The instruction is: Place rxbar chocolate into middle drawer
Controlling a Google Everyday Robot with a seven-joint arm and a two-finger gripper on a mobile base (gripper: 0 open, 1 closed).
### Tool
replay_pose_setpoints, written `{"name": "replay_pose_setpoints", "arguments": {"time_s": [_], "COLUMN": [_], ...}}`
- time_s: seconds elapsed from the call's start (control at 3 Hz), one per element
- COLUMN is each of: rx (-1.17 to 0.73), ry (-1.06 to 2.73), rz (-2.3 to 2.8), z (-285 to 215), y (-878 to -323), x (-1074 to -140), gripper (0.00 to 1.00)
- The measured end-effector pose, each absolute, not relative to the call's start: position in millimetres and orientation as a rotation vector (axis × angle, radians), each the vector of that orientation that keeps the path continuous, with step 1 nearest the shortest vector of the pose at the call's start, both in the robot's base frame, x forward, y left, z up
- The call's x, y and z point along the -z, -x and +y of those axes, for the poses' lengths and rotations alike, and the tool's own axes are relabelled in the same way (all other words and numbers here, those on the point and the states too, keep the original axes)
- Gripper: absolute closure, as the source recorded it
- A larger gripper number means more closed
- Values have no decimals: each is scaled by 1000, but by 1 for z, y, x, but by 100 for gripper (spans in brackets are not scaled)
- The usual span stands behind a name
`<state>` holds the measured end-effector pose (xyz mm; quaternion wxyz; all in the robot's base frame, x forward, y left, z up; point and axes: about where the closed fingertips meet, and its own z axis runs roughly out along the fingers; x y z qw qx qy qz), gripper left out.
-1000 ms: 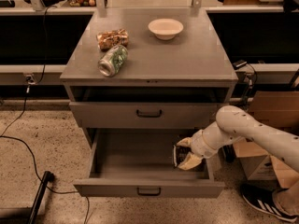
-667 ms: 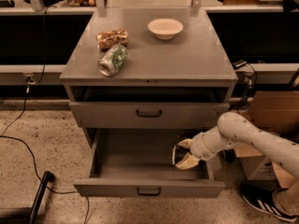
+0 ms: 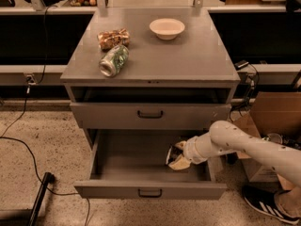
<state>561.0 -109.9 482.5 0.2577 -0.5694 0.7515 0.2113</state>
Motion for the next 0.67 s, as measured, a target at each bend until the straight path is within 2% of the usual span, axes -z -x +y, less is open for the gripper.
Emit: {"name": "replay_pose_setpoints", "arguments": {"time_s": [0.33, 0.67], "rx": [-562, -630], "ry": [1493, 1377], "rz": [2047, 2010], "z": [-99, -96], "y": [-572, -584], "x": [-474, -458], "gripper": [100, 100]}}
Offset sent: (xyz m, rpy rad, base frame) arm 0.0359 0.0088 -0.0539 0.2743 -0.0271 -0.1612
